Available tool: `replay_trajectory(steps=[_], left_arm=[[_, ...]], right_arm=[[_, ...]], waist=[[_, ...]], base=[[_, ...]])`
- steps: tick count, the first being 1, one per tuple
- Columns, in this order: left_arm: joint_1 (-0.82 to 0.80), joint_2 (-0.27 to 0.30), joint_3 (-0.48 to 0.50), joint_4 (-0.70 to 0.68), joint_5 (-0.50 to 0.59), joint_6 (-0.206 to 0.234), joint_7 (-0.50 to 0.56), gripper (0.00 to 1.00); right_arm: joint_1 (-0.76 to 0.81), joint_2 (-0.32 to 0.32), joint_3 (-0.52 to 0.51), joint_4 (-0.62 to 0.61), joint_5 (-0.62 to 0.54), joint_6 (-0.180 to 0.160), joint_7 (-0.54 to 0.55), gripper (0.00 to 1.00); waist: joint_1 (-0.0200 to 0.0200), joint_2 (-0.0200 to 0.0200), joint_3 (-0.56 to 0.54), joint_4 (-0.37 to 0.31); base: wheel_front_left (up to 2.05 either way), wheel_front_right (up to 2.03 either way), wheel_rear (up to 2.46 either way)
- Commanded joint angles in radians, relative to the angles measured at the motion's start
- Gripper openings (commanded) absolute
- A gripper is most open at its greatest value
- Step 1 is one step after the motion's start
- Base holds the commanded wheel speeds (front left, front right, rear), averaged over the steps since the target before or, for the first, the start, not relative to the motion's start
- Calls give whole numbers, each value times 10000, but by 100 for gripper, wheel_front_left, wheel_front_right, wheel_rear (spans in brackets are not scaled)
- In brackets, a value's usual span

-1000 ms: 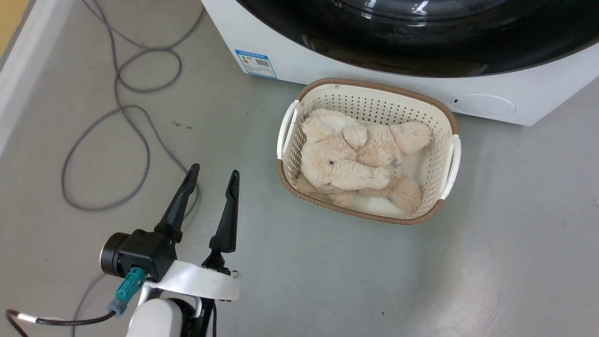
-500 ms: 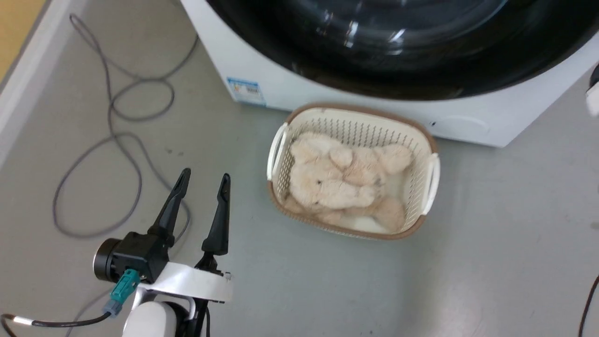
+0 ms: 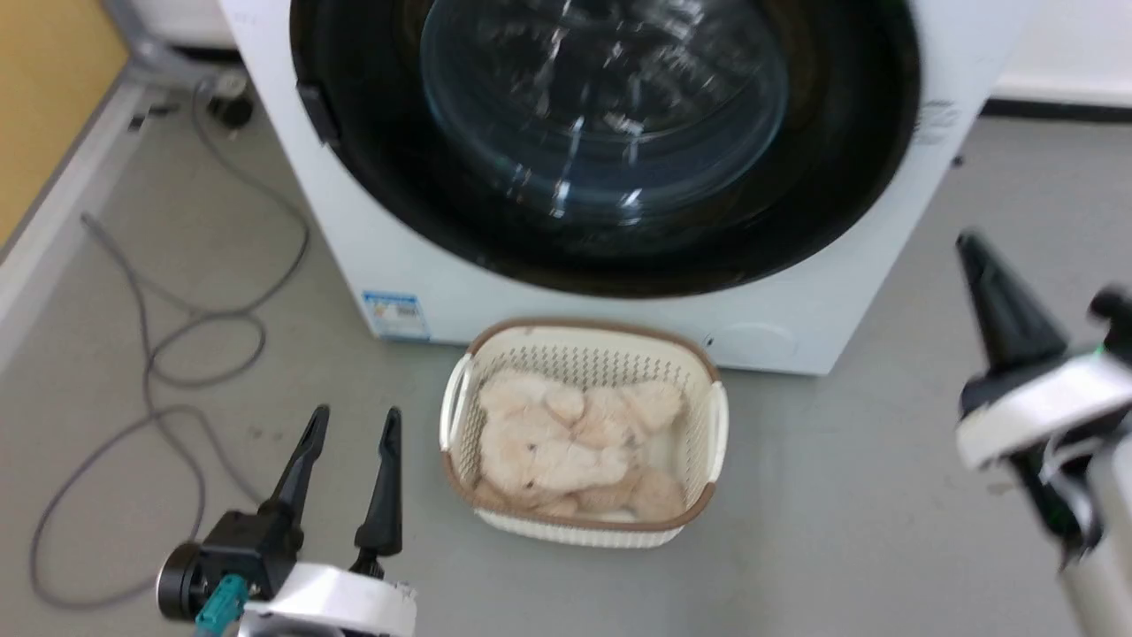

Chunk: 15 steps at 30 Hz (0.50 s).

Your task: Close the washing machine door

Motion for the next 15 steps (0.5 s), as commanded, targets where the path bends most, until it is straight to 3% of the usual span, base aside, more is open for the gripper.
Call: replay_trajectory(steps=[1,15], left_arm=[[185,-6,24,10,44,56,-43,100],[1014,-6,99,207,36,156,-43,100]], right_arm=[[342,194,-136,-133,-102,-7,-56,0],[4052,2397,-1593,-2119,-2194,-7,-200,0]], waist=[[1,0,-458,-377],[1,0,-1198,-744]], base=[[0,0,0],[0,0,0]])
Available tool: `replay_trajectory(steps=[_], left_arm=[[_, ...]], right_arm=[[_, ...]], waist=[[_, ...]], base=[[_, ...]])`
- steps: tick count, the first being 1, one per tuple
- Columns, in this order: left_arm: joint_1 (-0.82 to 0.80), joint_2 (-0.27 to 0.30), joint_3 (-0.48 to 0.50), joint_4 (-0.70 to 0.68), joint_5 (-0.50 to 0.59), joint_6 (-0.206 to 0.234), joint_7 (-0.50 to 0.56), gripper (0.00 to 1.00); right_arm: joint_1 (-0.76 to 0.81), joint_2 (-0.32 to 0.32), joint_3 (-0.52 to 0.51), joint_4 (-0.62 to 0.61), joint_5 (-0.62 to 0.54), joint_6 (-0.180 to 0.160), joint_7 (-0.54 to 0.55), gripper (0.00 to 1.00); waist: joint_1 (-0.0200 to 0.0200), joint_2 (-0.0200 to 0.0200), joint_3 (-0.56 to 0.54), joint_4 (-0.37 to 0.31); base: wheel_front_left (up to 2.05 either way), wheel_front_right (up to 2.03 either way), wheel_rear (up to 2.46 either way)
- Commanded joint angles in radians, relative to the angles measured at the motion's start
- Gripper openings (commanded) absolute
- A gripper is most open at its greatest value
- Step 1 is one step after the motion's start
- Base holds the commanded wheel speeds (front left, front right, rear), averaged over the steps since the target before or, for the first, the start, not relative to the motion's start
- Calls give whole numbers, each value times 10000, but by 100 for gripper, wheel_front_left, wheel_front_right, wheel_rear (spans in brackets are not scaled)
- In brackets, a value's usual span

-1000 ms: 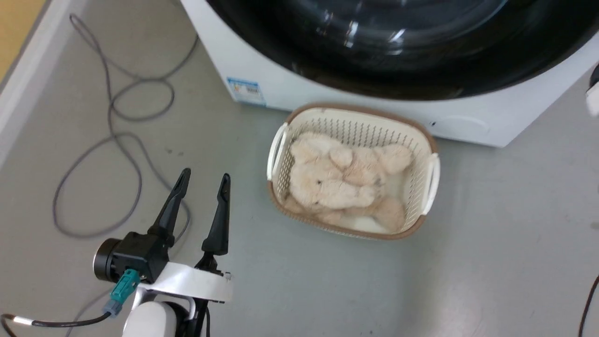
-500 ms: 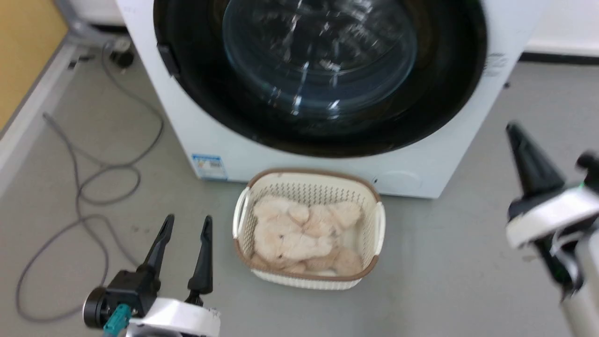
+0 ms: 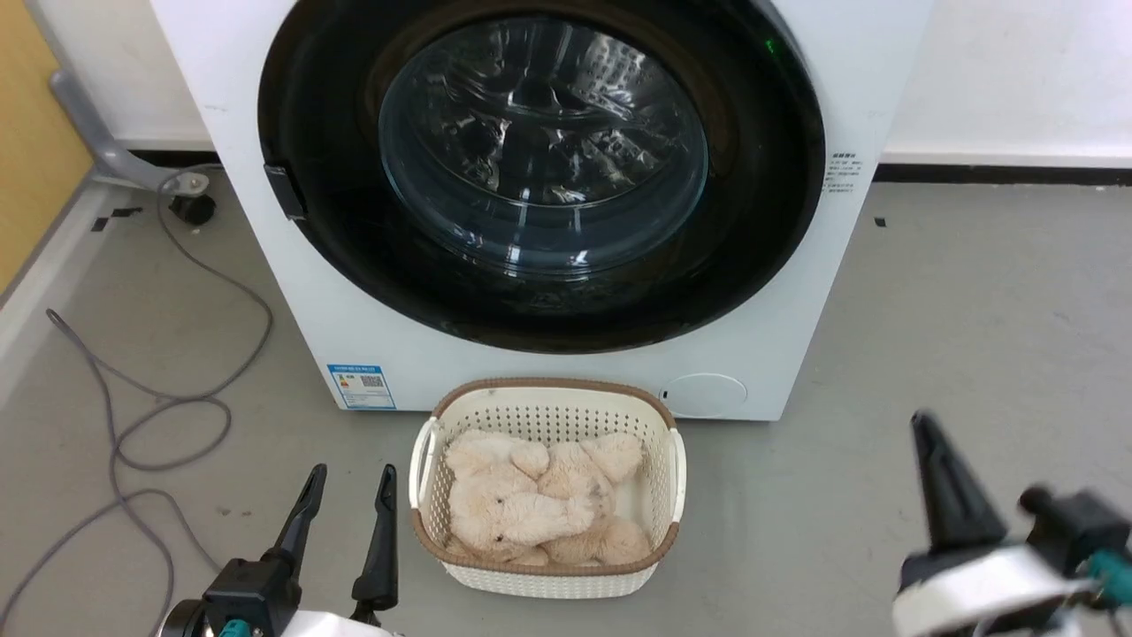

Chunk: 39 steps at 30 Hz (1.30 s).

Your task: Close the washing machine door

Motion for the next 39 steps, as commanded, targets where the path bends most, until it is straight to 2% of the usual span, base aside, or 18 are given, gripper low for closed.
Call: replay_trajectory(steps=[1,7,8,18,23,24,39], left_arm=[[153,3,28,36,24,78,-43,100],[339,3,-24,49,-15,196,-44,100],[362,3,-30,46,6,220,-44,100],[430,3,-158,47,312,309,-44,100],[455,3,-213,134,33,225,-44,100],[342,0,-213,128,41,236,1,0],[253,0,-181,35,185,317,263,0]], right_arm=[[314,203,-16,-112,-176,-6,-75,0],[1259,793,-159,-327,-525,-6,-217,2],[1332,852,-214,-365,-500,-6,-235,100],[1496,1029,-342,-568,-847,-6,-311,100],[1522,1049,-393,-667,-905,-6,-319,100],[1376,999,-380,-626,-917,0,-277,0],[1298,1004,-368,-709,-1071,1,-26,0]], waist=[[1,0,-31,19],[1,0,-117,29],[1,0,-118,26],[1,0,-120,20],[1,0,-114,36],[1,0,-114,36],[1,0,-116,25]], base=[[0,0,0],[0,0,0],[0,0,0],[0,0,0],[0,0,0],[0,0,0],[0,0,0]])
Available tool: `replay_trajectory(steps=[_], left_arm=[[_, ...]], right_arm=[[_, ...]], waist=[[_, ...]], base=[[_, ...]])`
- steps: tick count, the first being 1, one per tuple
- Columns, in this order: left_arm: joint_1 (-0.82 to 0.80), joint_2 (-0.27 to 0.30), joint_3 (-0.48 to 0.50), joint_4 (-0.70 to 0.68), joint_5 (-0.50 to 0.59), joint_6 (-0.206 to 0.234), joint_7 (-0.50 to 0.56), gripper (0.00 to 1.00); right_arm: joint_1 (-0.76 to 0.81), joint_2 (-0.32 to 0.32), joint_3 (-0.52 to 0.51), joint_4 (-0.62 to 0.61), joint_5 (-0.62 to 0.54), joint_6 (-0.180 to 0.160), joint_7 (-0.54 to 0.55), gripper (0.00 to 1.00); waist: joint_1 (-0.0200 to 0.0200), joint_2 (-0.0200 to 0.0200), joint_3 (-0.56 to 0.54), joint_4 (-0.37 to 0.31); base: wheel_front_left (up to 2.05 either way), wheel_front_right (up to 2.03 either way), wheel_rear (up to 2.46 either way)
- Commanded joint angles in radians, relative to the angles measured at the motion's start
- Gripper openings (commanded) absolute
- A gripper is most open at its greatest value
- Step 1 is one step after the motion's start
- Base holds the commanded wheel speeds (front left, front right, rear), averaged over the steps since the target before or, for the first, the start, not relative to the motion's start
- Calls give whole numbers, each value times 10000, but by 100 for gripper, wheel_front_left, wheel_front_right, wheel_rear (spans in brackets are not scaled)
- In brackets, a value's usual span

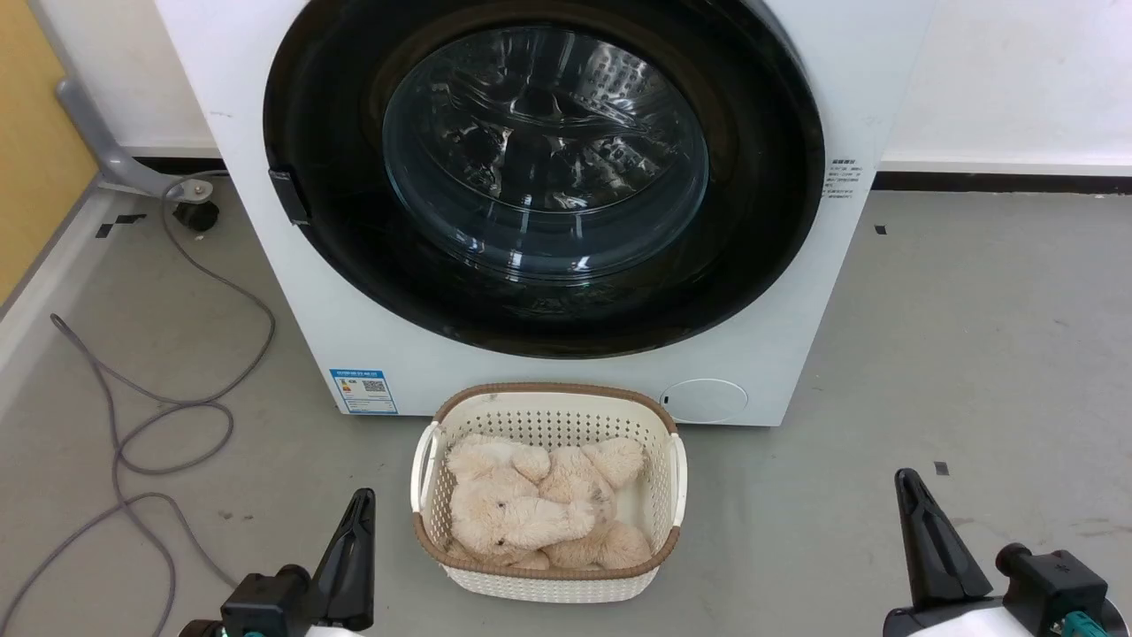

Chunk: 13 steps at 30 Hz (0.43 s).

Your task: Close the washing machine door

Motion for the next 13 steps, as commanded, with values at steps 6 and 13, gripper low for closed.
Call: replay_trajectory(steps=[6,13], left_arm=[[-122,0,34,-98,149,106,175,0],[-172,1,55,-157,231,152,318,0]], right_arm=[[-106,11,2,-112,-131,-1,161,0],[-147,15,4,-162,-220,-1,305,0]], waist=[[0,-1,-1,-6],[0,-1,-2,-12]], base=[[0,0,0],[0,0,0]])
